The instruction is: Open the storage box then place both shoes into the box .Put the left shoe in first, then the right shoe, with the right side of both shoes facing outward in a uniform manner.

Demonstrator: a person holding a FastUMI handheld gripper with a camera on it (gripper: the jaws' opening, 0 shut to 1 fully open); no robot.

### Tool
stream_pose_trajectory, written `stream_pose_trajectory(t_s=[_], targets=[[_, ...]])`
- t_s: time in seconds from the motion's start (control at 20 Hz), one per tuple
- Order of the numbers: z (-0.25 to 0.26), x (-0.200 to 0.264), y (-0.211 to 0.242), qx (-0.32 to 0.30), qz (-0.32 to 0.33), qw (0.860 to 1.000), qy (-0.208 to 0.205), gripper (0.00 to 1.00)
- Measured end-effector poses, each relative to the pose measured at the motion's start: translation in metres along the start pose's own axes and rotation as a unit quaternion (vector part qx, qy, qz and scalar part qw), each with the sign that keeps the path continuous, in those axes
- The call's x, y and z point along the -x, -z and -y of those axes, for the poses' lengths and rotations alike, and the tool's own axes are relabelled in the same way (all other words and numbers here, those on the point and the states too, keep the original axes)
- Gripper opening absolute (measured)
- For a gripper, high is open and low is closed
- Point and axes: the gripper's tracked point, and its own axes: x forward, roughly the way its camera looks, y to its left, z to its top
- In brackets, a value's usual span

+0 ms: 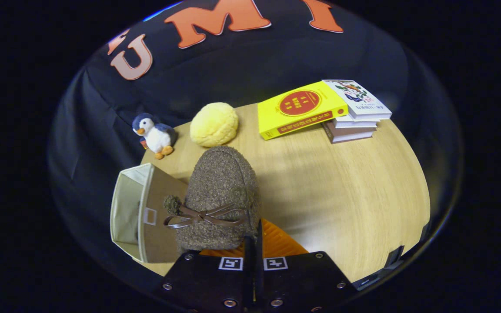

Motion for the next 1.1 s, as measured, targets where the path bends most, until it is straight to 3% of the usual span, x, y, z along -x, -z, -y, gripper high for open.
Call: stream_pose_trajectory(t_s=[0.25,0.55,0.8,1.1], targets=[[-0.102,0.008,-0.012,0.024,0.006,0.999,-0.033,0.03],[-0.195,-0.007,0.007,0.057,-0.016,0.997,-0.049,0.03],[-0.227,-0.036,0.035,0.058,-0.041,0.997,-0.026,0.03],[-0.211,-0.082,0.060,0.068,-0.062,0.995,0.043,0.03]])
